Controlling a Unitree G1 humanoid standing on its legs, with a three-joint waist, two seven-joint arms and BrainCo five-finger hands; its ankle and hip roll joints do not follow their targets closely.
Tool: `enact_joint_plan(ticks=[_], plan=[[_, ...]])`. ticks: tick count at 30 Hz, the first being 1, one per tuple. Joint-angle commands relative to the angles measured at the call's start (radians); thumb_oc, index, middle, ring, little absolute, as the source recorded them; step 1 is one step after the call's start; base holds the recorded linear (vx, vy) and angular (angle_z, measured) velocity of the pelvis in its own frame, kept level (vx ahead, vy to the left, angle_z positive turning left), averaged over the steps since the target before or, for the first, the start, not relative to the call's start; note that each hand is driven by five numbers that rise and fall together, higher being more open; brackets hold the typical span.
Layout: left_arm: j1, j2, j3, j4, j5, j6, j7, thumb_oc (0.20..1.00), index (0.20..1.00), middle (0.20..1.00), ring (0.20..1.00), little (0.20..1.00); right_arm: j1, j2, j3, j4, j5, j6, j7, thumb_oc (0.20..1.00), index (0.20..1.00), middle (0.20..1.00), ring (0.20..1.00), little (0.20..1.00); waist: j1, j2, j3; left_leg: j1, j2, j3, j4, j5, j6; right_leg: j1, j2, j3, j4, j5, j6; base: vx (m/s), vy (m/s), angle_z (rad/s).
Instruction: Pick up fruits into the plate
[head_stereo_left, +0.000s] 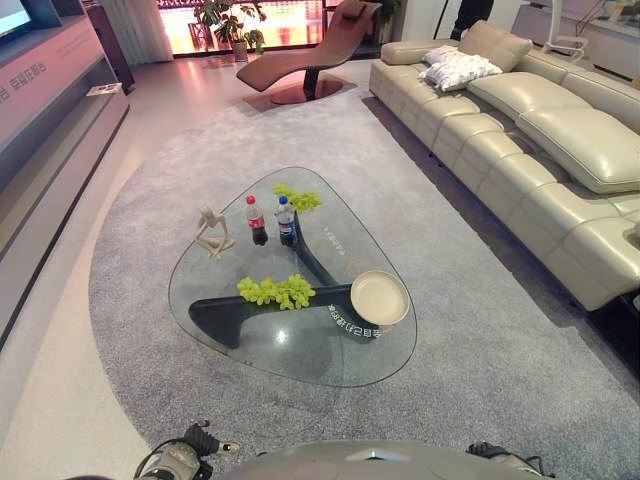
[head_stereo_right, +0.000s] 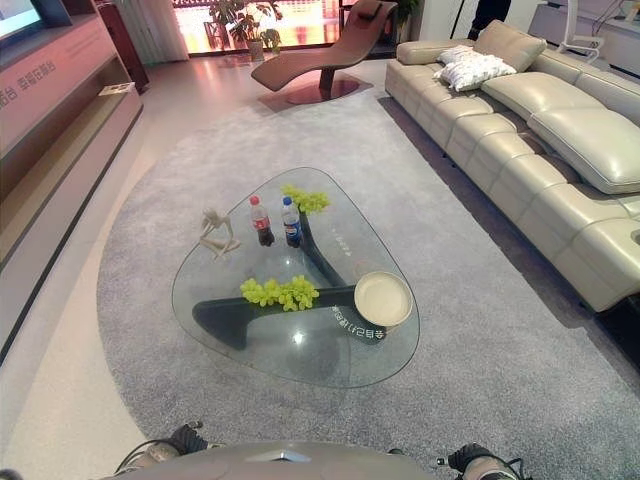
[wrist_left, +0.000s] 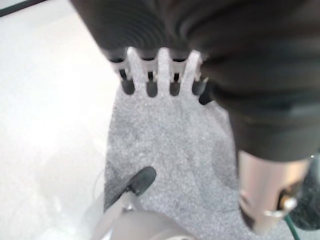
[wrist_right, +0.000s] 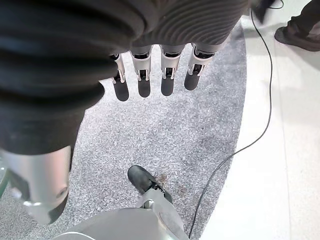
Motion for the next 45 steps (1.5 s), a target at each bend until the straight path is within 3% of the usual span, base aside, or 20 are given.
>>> enact_joint_plan(ticks=[1,10,13,18,21,26,31,39,45], plan=[[-0.098,0.010,0.004,0.063,0.016,-0.034,0.045,1.000,1.000,1.000,1.000,1.000,-0.113,-0.006,0.021,0.081,-0.014,0.007,-0.003,1.000,1.000,1.000,1.000,1.000,-0.006,-0.008,0.063,0.034,-0.003,-0.041,0.022,-0.127,0.018,0.057,0.002,0.015,0.046,-0.116,0.002,0.05,0.003,-0.08],[-0.132,0.033,0.006,0.005,-0.072,-0.157,0.105,1.000,1.000,1.000,1.000,1.000,-0.117,-0.026,0.026,0.076,-0.009,0.009,0.005,1.000,1.000,1.000,1.000,1.000,-0.021,0.004,0.078,0.029,-0.023,-0.073,0.025,-0.135,0.027,0.046,0.016,0.065,0.052,-0.122,-0.001,0.03,0.010,-0.03],[-0.152,0.052,-0.006,-0.021,-0.054,-0.176,0.205,1.000,1.000,1.000,1.000,1.000,-0.121,-0.044,0.024,0.076,-0.005,0.003,0.008,1.000,1.000,1.000,1.000,1.000,-0.026,0.012,0.088,0.021,-0.027,-0.077,0.024,-0.134,0.031,0.035,0.020,0.080,0.054,-0.121,-0.001,0.01,0.023,-0.06],[-0.198,0.090,-0.012,-0.045,-0.016,-0.140,0.414,1.000,1.000,1.000,1.000,1.000,-0.118,-0.061,0.044,0.078,-0.001,0.004,0.007,1.000,1.000,1.000,1.000,1.000,-0.039,0.019,0.108,0.003,-0.032,-0.081,0.024,-0.129,0.034,0.015,0.025,0.098,0.058,-0.119,-0.002,0.01,0.017,-0.12],[-0.240,0.113,-0.025,-0.086,0.027,-0.125,0.475,1.000,1.000,1.000,1.000,1.000,-0.124,-0.071,0.060,0.064,0.021,0.003,0.003,1.000,1.000,1.000,1.000,1.000,-0.046,0.022,0.132,-0.022,-0.034,-0.082,0.031,-0.124,0.033,-0.013,0.026,0.112,0.066,-0.116,-0.003,-0.07,0.022,-0.06],[-0.387,0.202,-0.074,-0.147,0.069,-0.051,0.557,1.000,1.000,1.000,1.000,1.000,-0.205,-0.103,0.102,0.044,0.098,-0.023,-0.014,1.000,1.000,1.000,1.000,1.000,-0.063,0.029,0.229,-0.112,-0.037,-0.074,0.047,-0.104,0.035,-0.117,0.032,0.143,0.100,-0.106,-0.012,-0.24,0.054,-0.09],[-0.523,0.292,-0.083,-0.143,0.092,-0.023,0.568,1.000,1.000,1.000,1.000,1.000,-0.245,-0.124,0.119,0.006,0.163,-0.051,-0.030,1.000,1.000,1.000,1.000,1.000,-0.073,0.019,0.318,-0.203,-0.047,-0.065,0.066,-0.085,0.036,-0.206,0.041,0.163,0.120,-0.090,-0.020,-0.20,-0.005,-0.12],[-0.730,0.422,-0.182,-0.142,0.264,-0.007,0.585,1.000,1.000,1.000,1.000,1.000,-0.313,-0.154,0.140,-0.014,0.194,-0.043,-0.022,1.000,1.000,1.000,1.000,1.000,-0.091,0.019,0.447,-0.349,-0.077,-0.072,0.123,-0.068,0.031,-0.355,0.051,0.166,0.185,-0.079,-0.034,-0.14,-0.008,-0.01],[-0.823,0.491,-0.221,-0.173,0.293,0.013,0.534,1.000,1.000,1.000,1.000,1.000,-0.316,-0.186,0.134,-0.039,0.219,-0.051,-0.035,1.000,1.000,1.000,1.000,1.000,-0.097,0.018,0.495,-0.425,-0.090,-0.071,0.172,-0.072,0.030,-0.425,0.051,0.147,0.213,-0.077,-0.040,-0.07,-0.012,0.00]])
